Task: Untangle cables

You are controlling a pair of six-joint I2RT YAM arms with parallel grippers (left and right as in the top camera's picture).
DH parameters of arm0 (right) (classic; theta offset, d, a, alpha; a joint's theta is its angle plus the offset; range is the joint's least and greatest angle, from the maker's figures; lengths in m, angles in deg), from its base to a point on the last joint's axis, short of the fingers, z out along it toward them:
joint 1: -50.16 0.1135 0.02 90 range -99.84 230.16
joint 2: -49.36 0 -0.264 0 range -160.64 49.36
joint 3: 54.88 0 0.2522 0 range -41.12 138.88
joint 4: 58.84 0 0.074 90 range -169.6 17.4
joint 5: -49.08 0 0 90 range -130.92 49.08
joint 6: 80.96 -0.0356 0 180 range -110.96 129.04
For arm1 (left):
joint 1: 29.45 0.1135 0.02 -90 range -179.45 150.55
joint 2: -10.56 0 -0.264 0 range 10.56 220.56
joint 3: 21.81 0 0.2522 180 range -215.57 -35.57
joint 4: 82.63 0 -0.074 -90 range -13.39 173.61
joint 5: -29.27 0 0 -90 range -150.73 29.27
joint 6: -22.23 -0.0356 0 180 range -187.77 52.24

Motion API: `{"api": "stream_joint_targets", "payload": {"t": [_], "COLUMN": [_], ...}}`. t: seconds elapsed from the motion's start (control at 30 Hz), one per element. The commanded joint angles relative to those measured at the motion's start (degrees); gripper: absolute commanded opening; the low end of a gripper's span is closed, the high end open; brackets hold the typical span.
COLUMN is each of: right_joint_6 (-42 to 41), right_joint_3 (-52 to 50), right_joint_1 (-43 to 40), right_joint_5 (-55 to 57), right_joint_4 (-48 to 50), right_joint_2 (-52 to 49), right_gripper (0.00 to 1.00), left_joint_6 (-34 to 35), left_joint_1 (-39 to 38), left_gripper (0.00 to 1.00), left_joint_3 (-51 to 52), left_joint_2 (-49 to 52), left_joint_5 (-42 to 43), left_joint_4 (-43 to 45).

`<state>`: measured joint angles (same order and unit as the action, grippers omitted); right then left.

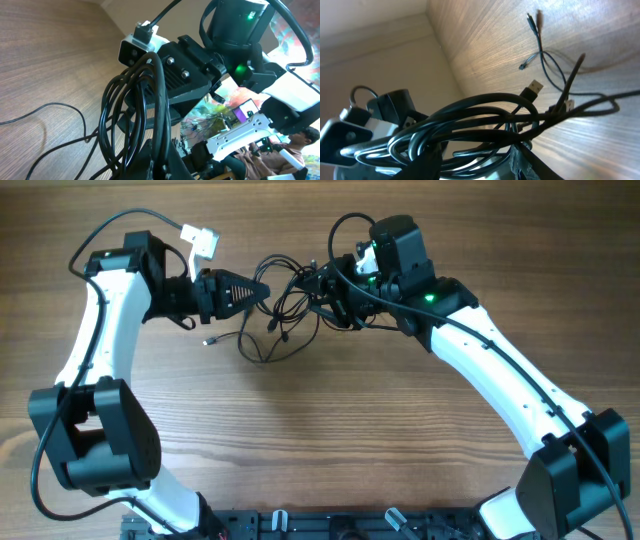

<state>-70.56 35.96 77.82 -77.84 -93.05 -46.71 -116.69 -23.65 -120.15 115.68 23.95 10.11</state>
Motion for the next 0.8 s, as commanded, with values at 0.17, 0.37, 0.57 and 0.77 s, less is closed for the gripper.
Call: {"api": "stream_joint_targets", "payload": {"t": [0.17, 0.37, 0.57, 0.77], "right_joint_6": [-10.4, -14.0, -15.1, -10.1], "right_joint_3": [0.2, 0.2, 0.2, 0.2], "right_joint_1": [0.1, 0.2, 1.9, 2.1], "right_joint_5": [1.9, 4.0, 4.5, 7.9], "right_joint_4": [0.2, 0.3, 1.6, 1.7], "right_joint_2": [0.8, 0.3, -1.4, -1.5], "right_gripper": [0.42, 0.33, 0.34, 0.21], "left_joint_6": [-0.3, -0.3, -0.3, -0.3], "left_joint_1": [-0.6, -0.8, -3.4, -4.3], "left_gripper": [0.04, 0.04, 0.04, 0.04], "left_joint_3": [0.3, 0.3, 0.3, 0.3], "left_joint_2": [0.7, 0.6, 0.7, 0.7], "left_joint_5": [0.8, 0.8, 0.7, -1.9], "left_joint_4": [2.6, 2.9, 3.7, 3.4]}}
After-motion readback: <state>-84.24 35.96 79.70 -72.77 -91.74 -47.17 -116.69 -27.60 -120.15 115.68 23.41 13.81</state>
